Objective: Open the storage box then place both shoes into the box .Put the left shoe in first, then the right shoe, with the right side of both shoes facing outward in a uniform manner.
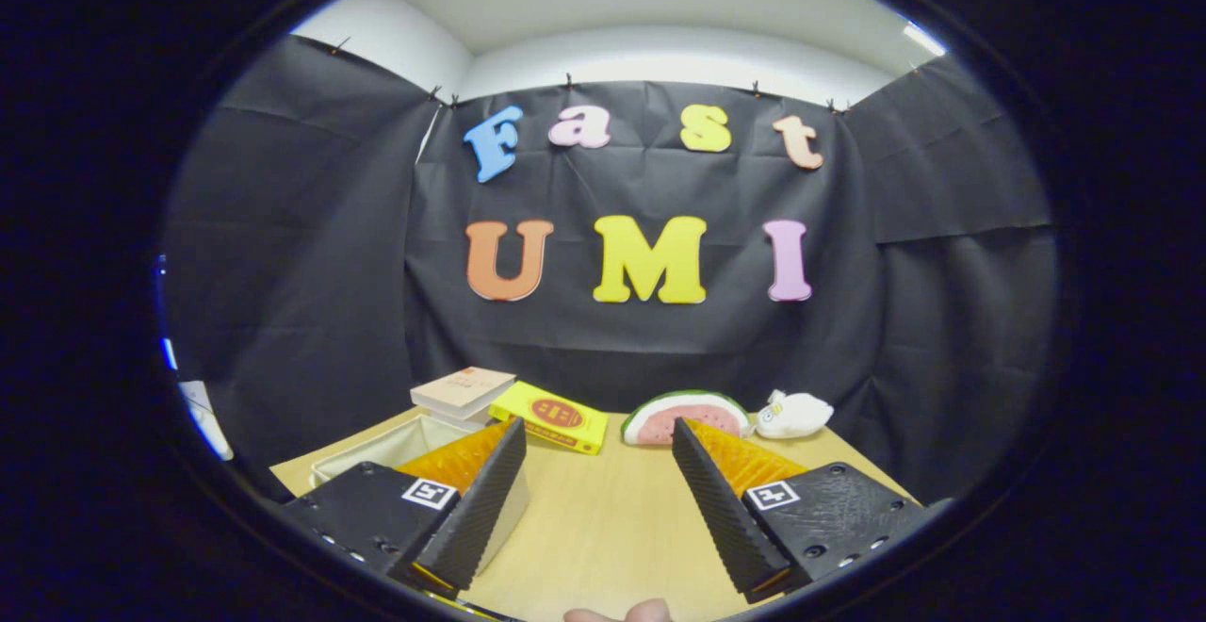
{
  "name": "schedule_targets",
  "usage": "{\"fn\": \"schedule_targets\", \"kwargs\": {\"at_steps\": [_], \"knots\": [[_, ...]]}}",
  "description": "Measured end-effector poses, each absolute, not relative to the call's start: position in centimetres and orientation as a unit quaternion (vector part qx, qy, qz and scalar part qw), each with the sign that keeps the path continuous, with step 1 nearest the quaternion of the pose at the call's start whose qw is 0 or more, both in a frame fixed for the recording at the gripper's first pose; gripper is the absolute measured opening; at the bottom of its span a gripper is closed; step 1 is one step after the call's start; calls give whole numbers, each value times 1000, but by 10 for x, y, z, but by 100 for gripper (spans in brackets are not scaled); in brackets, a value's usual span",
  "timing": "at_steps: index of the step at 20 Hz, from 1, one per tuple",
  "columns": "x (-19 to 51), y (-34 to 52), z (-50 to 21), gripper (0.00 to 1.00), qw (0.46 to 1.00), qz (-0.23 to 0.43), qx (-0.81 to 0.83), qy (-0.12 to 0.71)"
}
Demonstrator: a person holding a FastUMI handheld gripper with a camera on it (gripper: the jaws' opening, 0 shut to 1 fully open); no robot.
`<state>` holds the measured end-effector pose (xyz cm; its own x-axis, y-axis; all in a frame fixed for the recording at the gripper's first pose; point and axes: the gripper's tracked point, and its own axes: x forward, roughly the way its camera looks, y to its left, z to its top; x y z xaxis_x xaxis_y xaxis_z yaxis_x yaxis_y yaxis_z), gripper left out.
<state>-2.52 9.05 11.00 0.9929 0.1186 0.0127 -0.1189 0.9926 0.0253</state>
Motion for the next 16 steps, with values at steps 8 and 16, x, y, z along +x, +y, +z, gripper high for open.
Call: {"fn": "schedule_targets", "kwargs": {"at_steps": [8, 16], "knots": [[-92, 37, 90, 95, 997, 40, 35, -56], [-84, 63, 55, 95, 998, 37, 21, -41]]}}
